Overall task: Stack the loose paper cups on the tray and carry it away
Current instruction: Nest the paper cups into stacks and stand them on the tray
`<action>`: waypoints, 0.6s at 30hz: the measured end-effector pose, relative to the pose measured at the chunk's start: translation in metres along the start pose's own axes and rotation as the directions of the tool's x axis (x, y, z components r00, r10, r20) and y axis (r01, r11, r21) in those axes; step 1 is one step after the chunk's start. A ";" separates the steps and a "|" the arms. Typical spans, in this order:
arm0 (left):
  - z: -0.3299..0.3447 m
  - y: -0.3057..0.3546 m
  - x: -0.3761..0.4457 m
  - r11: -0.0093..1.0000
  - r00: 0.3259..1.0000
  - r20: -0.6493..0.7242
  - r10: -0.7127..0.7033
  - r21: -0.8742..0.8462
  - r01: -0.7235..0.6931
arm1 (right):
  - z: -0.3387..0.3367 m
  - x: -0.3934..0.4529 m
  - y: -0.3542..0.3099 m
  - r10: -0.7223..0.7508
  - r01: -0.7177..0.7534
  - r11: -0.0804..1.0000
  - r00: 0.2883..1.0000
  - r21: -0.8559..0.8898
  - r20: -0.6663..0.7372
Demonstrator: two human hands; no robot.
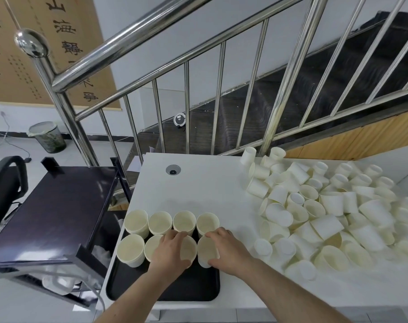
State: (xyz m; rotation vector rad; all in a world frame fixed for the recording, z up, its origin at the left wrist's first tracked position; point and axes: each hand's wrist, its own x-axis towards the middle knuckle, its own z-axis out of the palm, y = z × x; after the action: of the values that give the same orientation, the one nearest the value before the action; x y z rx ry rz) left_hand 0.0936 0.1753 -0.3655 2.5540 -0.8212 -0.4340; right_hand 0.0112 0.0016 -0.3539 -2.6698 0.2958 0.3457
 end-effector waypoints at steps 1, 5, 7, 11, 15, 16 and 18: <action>0.000 0.000 0.000 1.000 1.000 0.001 -0.002 0.003 0.002 | 0.000 0.000 0.000 0.000 0.000 1.000 1.000 0.003 0.002; 0.001 0.001 0.001 1.000 1.000 -0.004 -0.006 0.012 0.006 | 0.000 0.000 0.000 -0.003 0.003 1.000 1.000 -0.001 0.000; -0.001 0.005 0.002 1.000 1.000 -0.025 -0.007 0.002 0.008 | -0.001 -0.001 0.001 -0.005 0.005 1.000 1.000 -0.004 -0.006; -0.004 0.020 0.007 0.998 0.996 -0.085 0.010 -0.066 -0.015 | -0.012 -0.008 0.008 -0.008 0.009 1.000 0.999 0.003 -0.048; -0.005 0.052 0.013 0.990 0.990 -0.121 0.072 -0.112 -0.085 | -0.034 -0.023 0.021 0.003 0.001 0.999 0.990 0.033 -0.140; -0.004 0.062 0.014 0.987 0.988 -0.127 0.086 -0.127 -0.102 | -0.039 -0.028 0.027 0.009 -0.003 0.999 0.987 0.040 -0.160; 0.002 0.083 0.016 0.977 0.980 -0.148 0.132 -0.148 -0.153 | -0.048 -0.042 0.042 0.027 -0.017 0.998 0.979 0.052 -0.201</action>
State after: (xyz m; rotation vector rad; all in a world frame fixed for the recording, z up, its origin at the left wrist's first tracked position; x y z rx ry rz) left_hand 0.0655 0.1034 -0.3302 2.3316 -0.8757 -0.2629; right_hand -0.0303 -0.0503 -0.3163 -2.6565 0.3905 0.0715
